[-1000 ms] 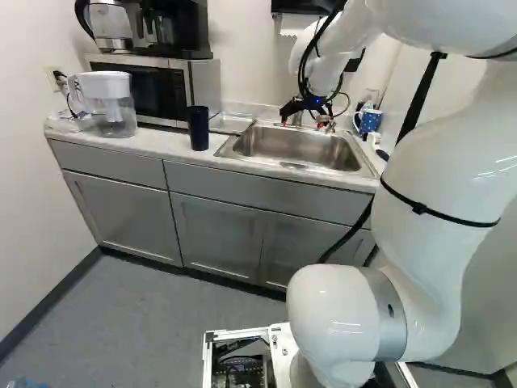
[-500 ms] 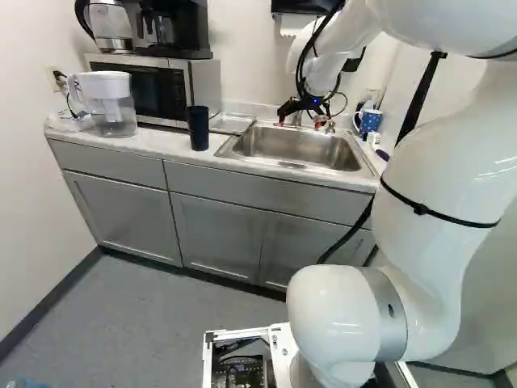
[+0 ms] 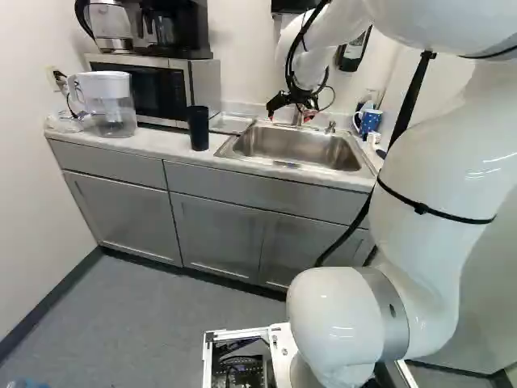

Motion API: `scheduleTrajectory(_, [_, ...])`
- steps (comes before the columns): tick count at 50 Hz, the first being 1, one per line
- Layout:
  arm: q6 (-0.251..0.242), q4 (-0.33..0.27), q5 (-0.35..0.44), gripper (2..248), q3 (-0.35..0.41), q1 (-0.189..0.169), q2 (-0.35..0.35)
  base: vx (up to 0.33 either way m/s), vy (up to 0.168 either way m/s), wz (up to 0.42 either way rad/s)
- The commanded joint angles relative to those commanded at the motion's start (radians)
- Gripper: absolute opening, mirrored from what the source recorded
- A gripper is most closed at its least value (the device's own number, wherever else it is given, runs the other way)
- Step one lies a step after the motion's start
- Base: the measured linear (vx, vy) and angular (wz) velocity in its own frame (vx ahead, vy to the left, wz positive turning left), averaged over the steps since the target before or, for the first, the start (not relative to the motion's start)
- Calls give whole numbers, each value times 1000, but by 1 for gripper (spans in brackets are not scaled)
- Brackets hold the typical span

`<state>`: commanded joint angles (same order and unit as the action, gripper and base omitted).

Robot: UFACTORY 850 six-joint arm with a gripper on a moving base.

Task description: Rinse the cup and place it in the tray

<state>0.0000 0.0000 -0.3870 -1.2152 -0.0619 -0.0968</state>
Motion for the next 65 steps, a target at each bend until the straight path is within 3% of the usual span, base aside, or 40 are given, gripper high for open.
scheduleTrajectory(38, [0,0,0,247,-228,48,-137,0,0,0])
scheduleTrajectory(65, [0,0,0,247,-369,39,-258,0,0,0])
